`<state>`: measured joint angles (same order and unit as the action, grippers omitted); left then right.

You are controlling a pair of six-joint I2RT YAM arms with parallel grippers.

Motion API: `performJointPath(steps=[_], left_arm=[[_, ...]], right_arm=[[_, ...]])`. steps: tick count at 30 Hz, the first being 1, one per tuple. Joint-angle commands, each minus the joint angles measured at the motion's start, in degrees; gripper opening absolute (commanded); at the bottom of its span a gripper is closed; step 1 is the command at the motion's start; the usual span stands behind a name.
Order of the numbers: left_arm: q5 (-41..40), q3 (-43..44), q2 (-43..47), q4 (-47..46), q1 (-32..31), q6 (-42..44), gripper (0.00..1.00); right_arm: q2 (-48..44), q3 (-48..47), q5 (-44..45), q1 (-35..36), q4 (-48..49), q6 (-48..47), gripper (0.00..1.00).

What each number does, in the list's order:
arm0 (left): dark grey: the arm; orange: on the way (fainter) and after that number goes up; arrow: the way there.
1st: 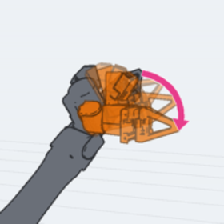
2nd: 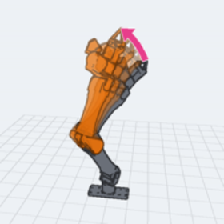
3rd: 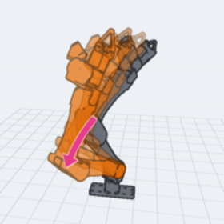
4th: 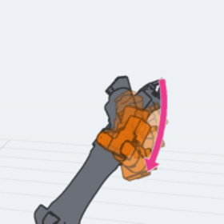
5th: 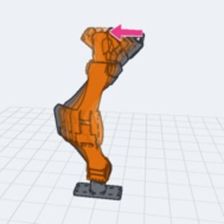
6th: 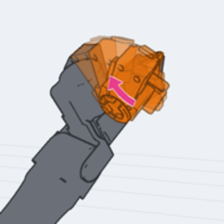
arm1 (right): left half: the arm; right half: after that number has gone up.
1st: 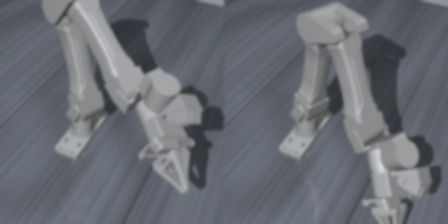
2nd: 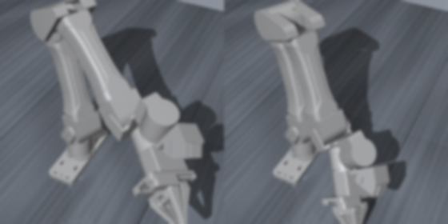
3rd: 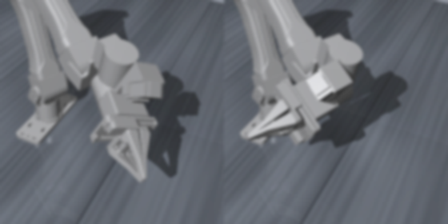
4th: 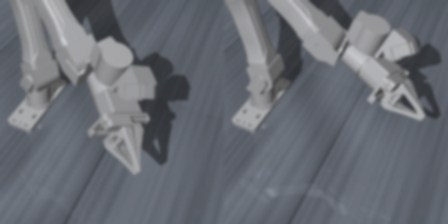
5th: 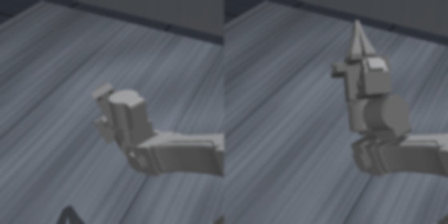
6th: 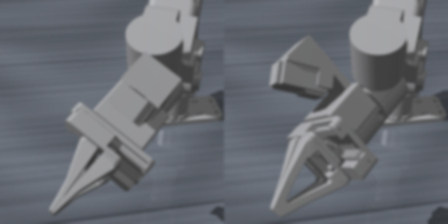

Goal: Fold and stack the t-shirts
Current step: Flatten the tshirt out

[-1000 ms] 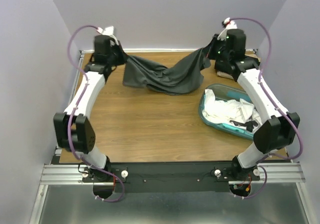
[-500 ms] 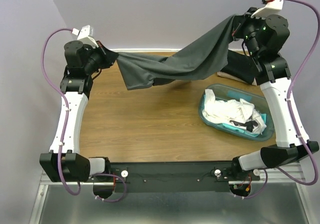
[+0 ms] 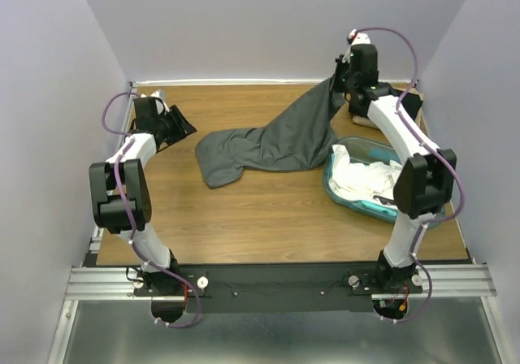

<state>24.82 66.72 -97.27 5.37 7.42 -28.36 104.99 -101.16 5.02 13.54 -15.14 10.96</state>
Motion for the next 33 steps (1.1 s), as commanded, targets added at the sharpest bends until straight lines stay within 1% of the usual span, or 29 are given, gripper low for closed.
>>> performJointPath(steps=[1,3,6,9,11,12,15,20,23,33], left_arm=[[-7.0,-1.0,-0.3,-1.7,-1.2,1.2,0.59],[-8.8,-4.7,0.8,-1.6,-1.7,1.1,0.60],[-10.9,-9.9,4.1,-1.3,-4.6,0.5,0.60],[-14.7,-14.1,7.0,-0.4,-10.1,-1.2,0.59],[-16.4,-16.7,8.2,0.4,-13.1,-2.7,0.58],[-16.7,-17.6,9.2,0.7,-13.7,-4.1,0.57],[-18.0,-21.0,11.0,1.7,-14.5,-5.6,0.53],[-21.9,-23.8,16.2,5.0,-15.1,-7.3,0.53],[-21.3,-25.1,18.3,5.7,-15.2,-8.3,0.53],[-18.2,-28.0,15.1,2.9,-17.8,-9.0,0.54]], right_arm=[[3.2,1.8,-4.7,-0.1,-0.5,2.2,0.00],[3.6,2.5,-4.8,-0.1,-0.2,2.7,0.00],[4.3,3.0,-4.7,-0.1,0.1,2.7,0.01],[4.5,3.5,-4.7,-0.1,0.2,2.7,0.00],[4.4,4.0,-4.7,-0.2,0.4,2.8,0.00],[4.3,4.3,-4.8,-0.1,0.4,2.9,0.00],[3.9,5.3,-4.8,-0.1,0.5,3.2,0.00],[3.6,7.1,-4.7,-0.1,1.0,3.7,0.00],[3.5,7.8,-6.4,-0.1,1.2,4.2,0.00],[3.2,7.9,-6.9,-0.1,1.7,4.8,0.00]])
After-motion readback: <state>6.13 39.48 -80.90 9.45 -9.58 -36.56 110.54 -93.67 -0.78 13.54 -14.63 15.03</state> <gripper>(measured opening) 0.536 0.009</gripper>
